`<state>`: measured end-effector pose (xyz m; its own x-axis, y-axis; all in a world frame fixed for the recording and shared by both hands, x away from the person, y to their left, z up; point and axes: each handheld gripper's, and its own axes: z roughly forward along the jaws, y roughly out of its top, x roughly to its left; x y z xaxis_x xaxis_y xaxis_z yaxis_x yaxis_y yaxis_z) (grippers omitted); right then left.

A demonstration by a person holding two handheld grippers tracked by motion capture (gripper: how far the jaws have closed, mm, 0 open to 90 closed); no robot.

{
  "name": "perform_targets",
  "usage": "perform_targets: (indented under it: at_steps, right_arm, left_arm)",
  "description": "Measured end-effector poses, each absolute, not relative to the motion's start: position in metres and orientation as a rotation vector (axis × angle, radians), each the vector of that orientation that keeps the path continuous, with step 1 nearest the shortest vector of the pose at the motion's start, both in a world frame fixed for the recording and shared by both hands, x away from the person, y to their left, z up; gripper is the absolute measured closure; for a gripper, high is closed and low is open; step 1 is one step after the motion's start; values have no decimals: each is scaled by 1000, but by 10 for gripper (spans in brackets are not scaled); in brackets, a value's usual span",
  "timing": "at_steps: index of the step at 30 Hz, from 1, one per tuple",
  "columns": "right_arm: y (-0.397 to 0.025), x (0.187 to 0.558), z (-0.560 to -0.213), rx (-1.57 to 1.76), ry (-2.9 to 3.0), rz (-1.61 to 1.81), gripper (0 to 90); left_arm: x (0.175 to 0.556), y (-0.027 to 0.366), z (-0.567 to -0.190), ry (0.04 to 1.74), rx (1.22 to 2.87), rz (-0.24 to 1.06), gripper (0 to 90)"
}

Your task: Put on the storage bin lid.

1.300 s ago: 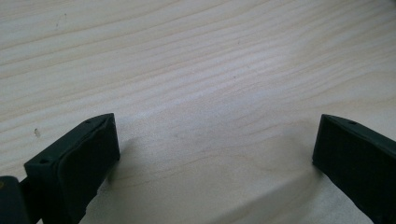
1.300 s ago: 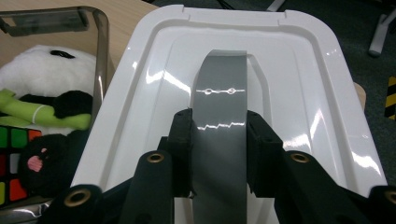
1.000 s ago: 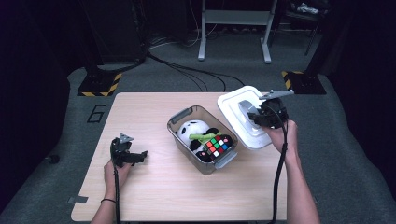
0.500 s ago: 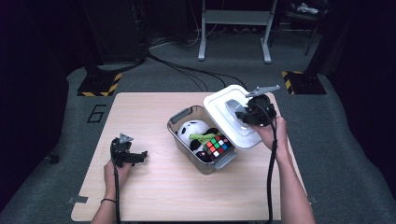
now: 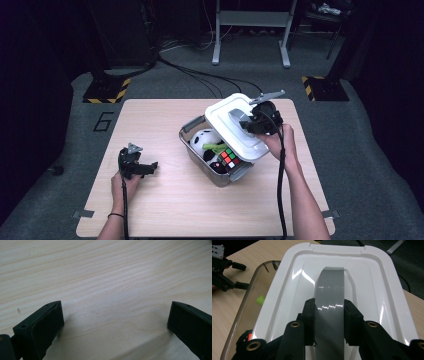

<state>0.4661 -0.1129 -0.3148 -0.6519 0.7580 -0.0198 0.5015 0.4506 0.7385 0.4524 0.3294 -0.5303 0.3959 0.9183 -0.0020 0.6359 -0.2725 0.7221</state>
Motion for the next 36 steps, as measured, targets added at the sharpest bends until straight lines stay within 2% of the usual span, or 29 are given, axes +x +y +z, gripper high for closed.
perform_targets:
  at_steps: [36]
  right_arm:
    - [-32,477,-342,993,2575,934,671]
  left_arm:
    - [452,329,-530,1322,2012,561,3]
